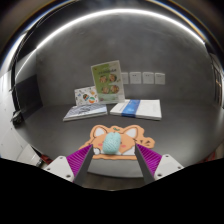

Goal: Arrange mouse

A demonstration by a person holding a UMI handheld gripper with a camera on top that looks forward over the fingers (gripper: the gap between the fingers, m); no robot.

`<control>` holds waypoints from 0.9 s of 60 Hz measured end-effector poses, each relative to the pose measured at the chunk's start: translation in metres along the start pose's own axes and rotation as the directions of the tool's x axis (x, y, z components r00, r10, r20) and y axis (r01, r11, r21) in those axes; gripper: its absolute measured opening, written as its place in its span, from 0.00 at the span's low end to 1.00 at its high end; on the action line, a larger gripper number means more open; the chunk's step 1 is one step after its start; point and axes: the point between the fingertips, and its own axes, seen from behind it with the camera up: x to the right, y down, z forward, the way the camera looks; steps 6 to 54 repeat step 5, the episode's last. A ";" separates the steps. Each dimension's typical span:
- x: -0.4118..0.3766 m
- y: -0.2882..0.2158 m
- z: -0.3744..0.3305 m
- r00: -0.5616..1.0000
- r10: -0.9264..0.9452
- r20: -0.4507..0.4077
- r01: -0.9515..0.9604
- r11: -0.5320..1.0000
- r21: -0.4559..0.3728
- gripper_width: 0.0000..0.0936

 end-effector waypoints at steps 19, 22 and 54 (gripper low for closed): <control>0.025 0.014 -0.030 0.999 0.007 -0.045 -0.006 1.000 0.018 0.92; 0.025 0.014 -0.030 0.999 0.007 -0.045 -0.006 1.000 0.018 0.92; 0.025 0.014 -0.030 0.999 0.007 -0.045 -0.006 1.000 0.018 0.92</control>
